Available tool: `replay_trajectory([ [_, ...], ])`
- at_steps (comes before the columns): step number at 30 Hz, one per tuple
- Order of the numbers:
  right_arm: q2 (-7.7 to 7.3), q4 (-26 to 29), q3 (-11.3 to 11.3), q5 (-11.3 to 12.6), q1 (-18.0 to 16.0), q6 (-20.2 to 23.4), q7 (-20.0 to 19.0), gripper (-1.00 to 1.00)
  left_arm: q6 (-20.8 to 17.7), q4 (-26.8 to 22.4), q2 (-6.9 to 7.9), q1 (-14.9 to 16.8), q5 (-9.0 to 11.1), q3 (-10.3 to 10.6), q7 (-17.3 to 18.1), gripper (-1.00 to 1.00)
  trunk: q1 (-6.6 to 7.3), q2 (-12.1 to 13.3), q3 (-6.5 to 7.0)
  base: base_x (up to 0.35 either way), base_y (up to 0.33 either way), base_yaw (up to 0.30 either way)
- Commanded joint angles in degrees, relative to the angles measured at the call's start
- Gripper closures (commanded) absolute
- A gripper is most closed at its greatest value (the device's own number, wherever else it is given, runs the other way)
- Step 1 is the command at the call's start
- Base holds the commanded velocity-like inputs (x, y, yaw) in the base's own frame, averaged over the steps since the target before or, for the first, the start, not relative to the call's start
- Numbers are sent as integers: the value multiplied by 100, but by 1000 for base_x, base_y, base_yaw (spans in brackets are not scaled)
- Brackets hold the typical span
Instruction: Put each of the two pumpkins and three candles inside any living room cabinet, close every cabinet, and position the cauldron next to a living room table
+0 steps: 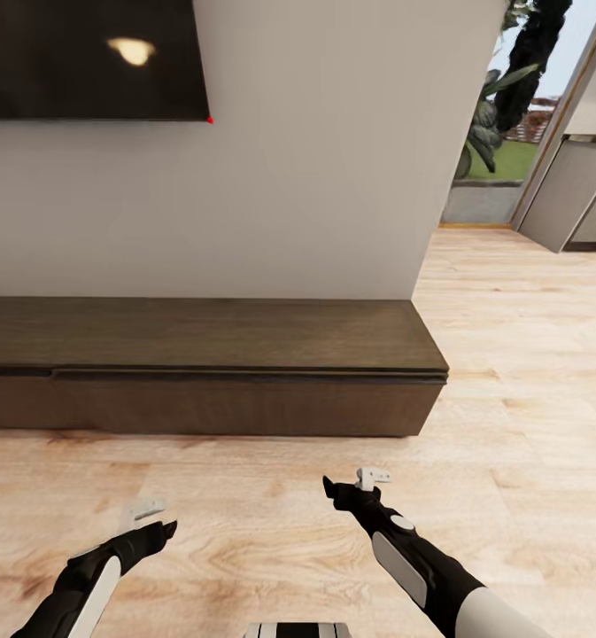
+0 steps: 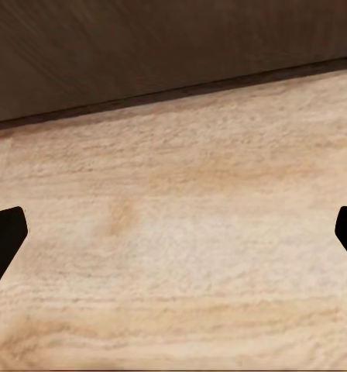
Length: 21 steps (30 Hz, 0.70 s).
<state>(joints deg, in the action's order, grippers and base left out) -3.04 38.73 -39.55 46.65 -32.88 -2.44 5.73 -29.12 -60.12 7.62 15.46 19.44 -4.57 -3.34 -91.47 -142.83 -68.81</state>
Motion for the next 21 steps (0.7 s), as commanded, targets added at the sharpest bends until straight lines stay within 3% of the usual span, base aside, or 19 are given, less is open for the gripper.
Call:
replay_trajectory([
  [1,-6,8,-51,58,-5,-22,46,-100,-30,23,-5,1,61,-9,-35,-100,24,39,14,0,0,0],
  [14,21,-108,-70,29,1,12,8,-100,-23,138,-57,1,68,-53,-51,-100,309,561,247,-1,0,0],
  [21,23,-103,-70,6,1,9,21,-100,-23,141,-54,1,69,-53,-46,-100,463,842,373,-199,11,0],
])
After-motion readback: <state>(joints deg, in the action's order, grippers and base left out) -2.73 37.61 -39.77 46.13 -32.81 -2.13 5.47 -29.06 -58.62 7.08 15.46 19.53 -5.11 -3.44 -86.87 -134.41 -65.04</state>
